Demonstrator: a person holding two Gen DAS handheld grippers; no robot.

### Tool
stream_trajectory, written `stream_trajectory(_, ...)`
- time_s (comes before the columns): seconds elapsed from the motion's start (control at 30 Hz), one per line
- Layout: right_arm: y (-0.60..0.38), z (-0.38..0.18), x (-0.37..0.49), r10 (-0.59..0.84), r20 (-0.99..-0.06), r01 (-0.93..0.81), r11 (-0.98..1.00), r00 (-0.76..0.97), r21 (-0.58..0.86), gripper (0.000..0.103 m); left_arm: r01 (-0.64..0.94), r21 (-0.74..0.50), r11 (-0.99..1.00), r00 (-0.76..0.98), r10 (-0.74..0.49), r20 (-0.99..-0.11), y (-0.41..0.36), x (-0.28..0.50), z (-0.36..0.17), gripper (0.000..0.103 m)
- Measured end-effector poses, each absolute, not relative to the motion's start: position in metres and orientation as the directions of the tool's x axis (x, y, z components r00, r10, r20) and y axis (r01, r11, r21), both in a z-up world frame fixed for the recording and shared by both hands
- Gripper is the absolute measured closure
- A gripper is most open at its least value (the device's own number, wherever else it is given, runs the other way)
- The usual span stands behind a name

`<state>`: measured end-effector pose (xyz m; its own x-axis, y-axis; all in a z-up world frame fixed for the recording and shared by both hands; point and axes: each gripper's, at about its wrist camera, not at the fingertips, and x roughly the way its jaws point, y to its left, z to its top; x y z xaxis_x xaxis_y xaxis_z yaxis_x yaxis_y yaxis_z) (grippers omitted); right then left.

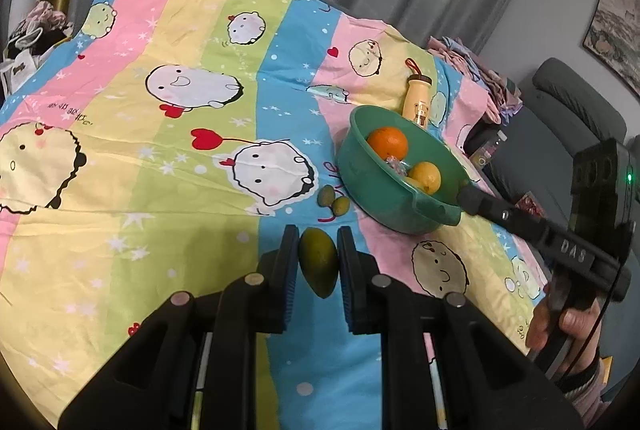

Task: Organize fruits
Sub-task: 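Carry both small green fruits over the green basin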

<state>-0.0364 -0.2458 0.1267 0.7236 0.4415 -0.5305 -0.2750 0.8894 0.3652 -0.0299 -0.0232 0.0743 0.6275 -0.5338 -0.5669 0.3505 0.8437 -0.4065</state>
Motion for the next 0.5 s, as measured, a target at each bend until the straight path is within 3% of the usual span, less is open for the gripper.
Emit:
stream_trajectory(0.33,-0.29,0.137,-0.022,0.409,-0.478,-0.228,0.891,0.777,0.392,0.079,0.401,-0.353,0.845,0.623,-0.534,-0.572,-0.05,-0.029,0.084,0.084)
stream_trajectory(0.5,-0.313,0.131,-0.014,0.359,-0.497,-0.169,0.907,0.79,0.386,0.079,0.438,-0.337,0.833,0.606,-0.551,-0.574,-0.079,-0.01,0.098,0.084)
